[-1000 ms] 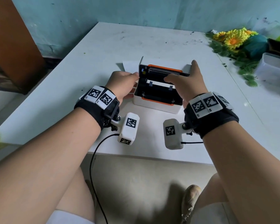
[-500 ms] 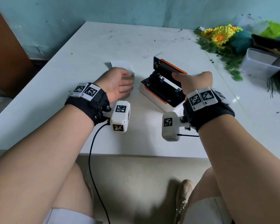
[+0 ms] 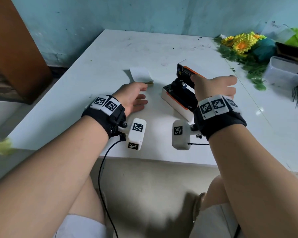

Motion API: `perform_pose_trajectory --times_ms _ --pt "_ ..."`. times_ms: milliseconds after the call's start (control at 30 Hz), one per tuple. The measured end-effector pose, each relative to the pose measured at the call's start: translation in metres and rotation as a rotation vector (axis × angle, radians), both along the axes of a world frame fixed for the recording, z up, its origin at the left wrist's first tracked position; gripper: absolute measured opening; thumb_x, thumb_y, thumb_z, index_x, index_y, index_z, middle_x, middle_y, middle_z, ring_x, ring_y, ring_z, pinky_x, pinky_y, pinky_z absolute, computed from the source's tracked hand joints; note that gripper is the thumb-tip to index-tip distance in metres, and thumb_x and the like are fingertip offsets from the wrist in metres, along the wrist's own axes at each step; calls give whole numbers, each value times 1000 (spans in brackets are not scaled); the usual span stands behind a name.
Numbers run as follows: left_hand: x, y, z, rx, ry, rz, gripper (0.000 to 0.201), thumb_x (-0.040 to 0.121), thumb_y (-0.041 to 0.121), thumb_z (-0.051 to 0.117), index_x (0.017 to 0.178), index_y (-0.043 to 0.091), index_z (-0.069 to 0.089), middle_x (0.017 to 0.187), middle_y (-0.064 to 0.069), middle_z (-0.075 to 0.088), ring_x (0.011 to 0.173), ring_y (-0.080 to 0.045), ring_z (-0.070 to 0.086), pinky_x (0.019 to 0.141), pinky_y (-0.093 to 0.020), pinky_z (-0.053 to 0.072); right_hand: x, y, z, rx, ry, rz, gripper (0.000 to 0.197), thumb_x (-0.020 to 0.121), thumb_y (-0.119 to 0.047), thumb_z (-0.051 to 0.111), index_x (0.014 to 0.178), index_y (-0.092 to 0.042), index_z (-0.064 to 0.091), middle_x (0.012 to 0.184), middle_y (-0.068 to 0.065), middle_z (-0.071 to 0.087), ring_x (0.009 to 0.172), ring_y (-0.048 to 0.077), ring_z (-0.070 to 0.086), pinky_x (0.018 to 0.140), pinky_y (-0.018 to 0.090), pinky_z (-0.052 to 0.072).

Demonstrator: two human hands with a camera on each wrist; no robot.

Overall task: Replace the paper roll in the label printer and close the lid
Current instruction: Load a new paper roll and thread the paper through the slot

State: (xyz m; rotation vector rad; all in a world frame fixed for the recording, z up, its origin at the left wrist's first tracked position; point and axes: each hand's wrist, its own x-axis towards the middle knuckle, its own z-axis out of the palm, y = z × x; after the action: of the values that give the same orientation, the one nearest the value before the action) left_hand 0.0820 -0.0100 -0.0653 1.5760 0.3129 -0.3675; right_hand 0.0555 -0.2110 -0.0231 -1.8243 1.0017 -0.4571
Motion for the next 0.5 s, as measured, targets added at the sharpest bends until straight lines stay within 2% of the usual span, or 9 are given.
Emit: perform_pose_trajectory --times_ms 67,133,200,267,333,400,433,500 --pt "0 5 0 0 4 15 21 98 36 62 107 19 68 115 -11 64 111 -30 74 100 -41 57 -5 16 3 -127 -86 -4 101 79 -37 73 163 -20 20 167 11 25 161 31 16 129 50 16" --pt "2 10 0 -21 15 27 25 96 38 64 110 18 68 118 -11 65 118 -29 72 102 -43 57 -13 32 5 -239 -189 55 97 80 -36 70 163 -20 24 166 8 28 160 30 18 128 49 13" --pt "4 16 1 -53 29 46 27 94 40 66 109 18 68 120 -12 66 115 -29 73 101 -42 58 -17 44 2 -290 -247 211 81 82 -34 67 157 -23 37 158 5 41 153 30 30 126 47 21" --pt "7 23 -1 -99 43 76 26 95 39 66 108 16 67 115 -13 63 107 -28 73 101 -41 58 -19 54 -3 -284 -269 473 60 86 -32 64 145 -24 56 145 4 56 142 28 45 122 45 35" --pt "12 28 -3 -151 60 103 24 96 36 64 106 14 65 114 -14 61 104 -29 70 104 -42 57 -20 64 -6 -249 -301 660 46 90 -26 62 135 -22 68 137 -1 66 135 20 56 116 41 45" --pt "16 32 -2 -211 81 102 20 96 34 62 100 14 62 114 -16 60 106 -33 65 105 -40 55 -12 73 -6 -232 -271 768 39 94 -19 62 132 -20 72 138 -5 70 134 12 60 113 30 47" --pt "19 34 0 -247 86 98 19 97 32 61 96 14 60 110 -15 58 103 -34 61 100 -37 54 -5 79 -5 -231 -232 815 38 97 -18 61 133 -20 72 141 -5 69 135 10 60 110 25 46" --pt "24 36 3 -317 85 101 19 99 29 58 88 13 54 96 -12 50 98 -31 45 88 -39 41 14 91 -4 -254 -124 883 39 100 -17 59 137 -21 70 145 -4 67 134 13 62 104 23 46"
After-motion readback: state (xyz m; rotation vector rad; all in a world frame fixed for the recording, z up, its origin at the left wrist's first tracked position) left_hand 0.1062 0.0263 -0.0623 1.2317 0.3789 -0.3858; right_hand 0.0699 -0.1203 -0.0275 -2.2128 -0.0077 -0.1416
